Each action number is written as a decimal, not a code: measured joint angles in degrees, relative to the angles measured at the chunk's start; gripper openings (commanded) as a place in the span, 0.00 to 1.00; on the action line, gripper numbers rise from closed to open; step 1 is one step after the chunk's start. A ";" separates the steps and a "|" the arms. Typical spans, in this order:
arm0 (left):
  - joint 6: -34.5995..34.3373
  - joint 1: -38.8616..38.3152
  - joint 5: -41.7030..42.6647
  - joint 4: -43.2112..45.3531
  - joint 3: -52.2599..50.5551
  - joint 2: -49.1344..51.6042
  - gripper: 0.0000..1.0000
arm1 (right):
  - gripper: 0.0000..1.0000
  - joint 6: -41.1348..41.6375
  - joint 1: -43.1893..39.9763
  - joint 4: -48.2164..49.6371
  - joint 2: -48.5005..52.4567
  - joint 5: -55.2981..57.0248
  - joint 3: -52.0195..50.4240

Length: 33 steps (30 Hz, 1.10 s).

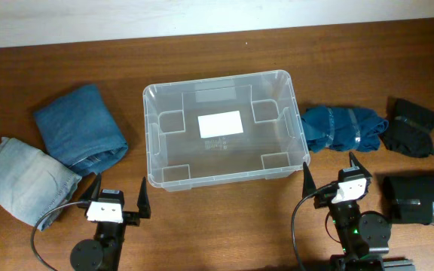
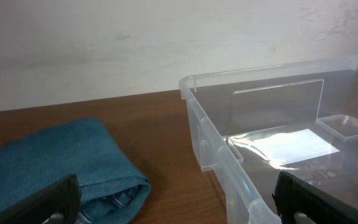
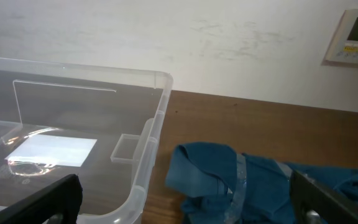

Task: Pack container
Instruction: 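Move the right gripper to the rolled dark-blue mesh garment and grasp it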

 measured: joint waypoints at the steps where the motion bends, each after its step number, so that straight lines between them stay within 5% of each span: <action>1: 0.00 0.00 0.02 0.00 0.00 0.00 0.99 | 0.98 0.00 0.00 0.00 0.00 0.02 0.00; 23: -2.97 0.00 -0.28 -0.57 0.24 0.04 0.99 | 0.98 4.50 0.00 -4.63 0.39 3.65 1.90; 28: -7.23 0.00 -3.74 -9.75 11.08 7.63 0.99 | 0.98 6.51 0.00 -13.42 9.31 6.56 13.55; 33: -8.55 -0.04 -9.55 -15.52 28.96 24.09 1.00 | 0.99 6.73 0.00 -25.42 31.15 7.69 35.23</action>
